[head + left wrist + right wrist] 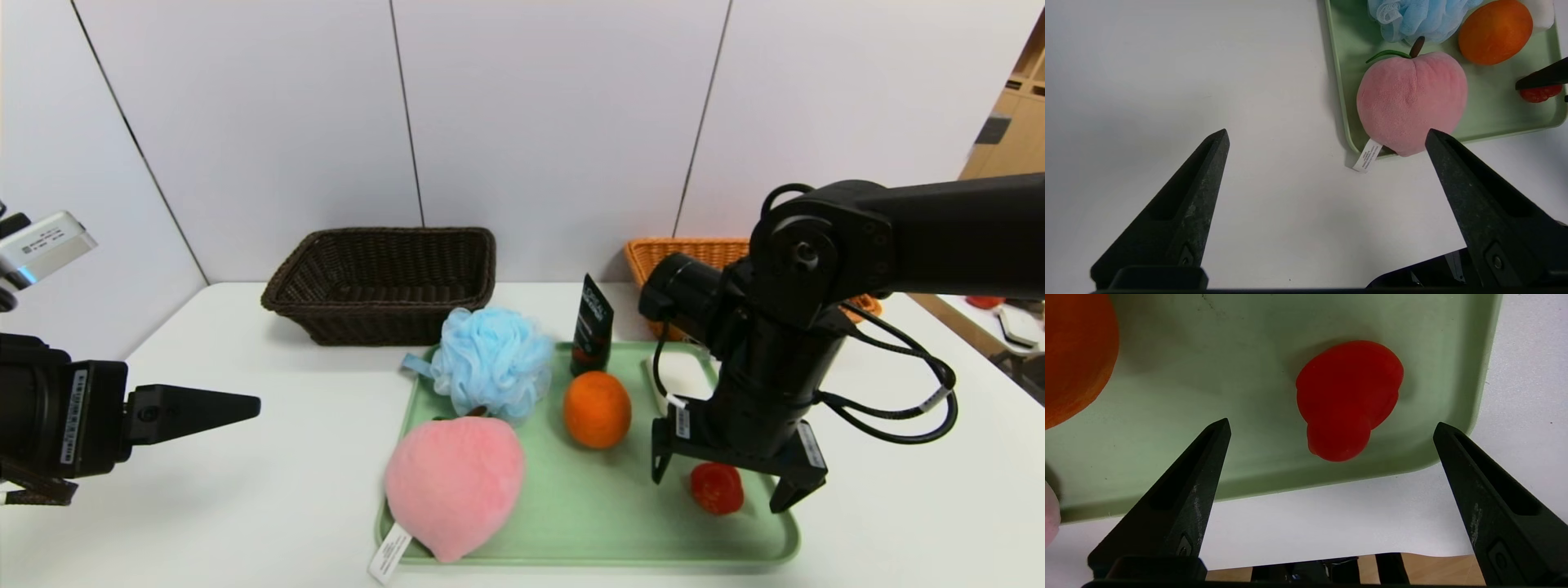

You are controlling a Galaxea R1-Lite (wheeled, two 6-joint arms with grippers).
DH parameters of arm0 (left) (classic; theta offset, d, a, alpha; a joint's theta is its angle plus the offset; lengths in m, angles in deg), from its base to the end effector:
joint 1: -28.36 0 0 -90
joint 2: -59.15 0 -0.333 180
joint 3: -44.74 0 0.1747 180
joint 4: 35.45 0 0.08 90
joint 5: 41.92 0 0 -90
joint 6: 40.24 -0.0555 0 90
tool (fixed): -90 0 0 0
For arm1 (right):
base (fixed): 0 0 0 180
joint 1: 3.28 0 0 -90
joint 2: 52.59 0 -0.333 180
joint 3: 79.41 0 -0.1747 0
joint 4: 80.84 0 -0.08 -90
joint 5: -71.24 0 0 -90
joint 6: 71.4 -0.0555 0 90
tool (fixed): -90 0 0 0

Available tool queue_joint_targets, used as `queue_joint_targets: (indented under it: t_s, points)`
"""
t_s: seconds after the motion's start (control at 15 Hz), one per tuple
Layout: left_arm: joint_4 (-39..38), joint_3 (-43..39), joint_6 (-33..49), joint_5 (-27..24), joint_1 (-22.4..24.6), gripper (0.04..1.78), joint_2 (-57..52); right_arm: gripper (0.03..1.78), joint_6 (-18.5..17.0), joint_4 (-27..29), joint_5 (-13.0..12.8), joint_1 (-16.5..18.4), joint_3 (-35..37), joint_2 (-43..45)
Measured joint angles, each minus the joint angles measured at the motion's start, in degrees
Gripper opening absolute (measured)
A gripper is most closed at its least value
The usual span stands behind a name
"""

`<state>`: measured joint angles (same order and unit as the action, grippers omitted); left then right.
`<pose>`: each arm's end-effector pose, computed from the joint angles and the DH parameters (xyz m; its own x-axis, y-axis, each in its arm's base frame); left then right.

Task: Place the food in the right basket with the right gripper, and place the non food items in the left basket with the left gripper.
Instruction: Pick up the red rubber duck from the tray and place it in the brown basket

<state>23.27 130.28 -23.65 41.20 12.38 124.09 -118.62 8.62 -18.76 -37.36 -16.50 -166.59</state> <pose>0.1220 -0.0418 0.2797 0.7179 -0.3302 -0.6129 0.1793 0.9384 -0.2955 0.2638 0.1785 0.1784 0.0524 0.0355 -0.9980 0.2261 0.9730 0.0465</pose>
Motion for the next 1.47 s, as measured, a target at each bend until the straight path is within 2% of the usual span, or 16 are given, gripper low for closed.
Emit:
queue_joint_targets:
  t_s: [0.47, 0.6, 0.67, 0.8, 0.93, 1.2, 1.47]
  points:
    - [0.0, -0.8, 0.0, -0.1, -0.1, 1.69, 0.1, 1.68, 0.1, 0.0, 0.1, 0.2, -2.1, -2.6]
    - [-0.1, -1.1, -0.1, -0.1, -0.1, 1.69, 0.1, 1.32, 0.1, -0.1, 0.4, 0.7, -2.3, -3.2]
    - [-0.1, -1.4, -0.1, -0.1, -0.1, 1.69, 0.1, 1.17, 0.3, -0.1, 1.5, 1.2, -2.3, -3.5]
    - [-0.1, -1.9, -0.1, -0.1, -0.1, 1.69, 0.1, 0.92, 0.5, 0.0, 3.2, 2.5, -2.3, -3.7]
    - [-0.1, -2.4, -0.1, -0.2, -0.1, 1.69, 0.1, 0.75, 0.6, 0.0, 3.4, 3.3, -2.1, -3.8]
    - [-0.2, -3.2, -0.3, -0.2, -0.1, 1.69, 0.1, 0.68, 0.7, 0.0, 4.5, 3.9, -1.1, -3.3]
    - [-0.1, -3.3, -0.2, -0.2, -0.1, 1.69, 0.0, 0.66, 0.7, -0.5, 8.1, 4.1, -1.9, 1.6]
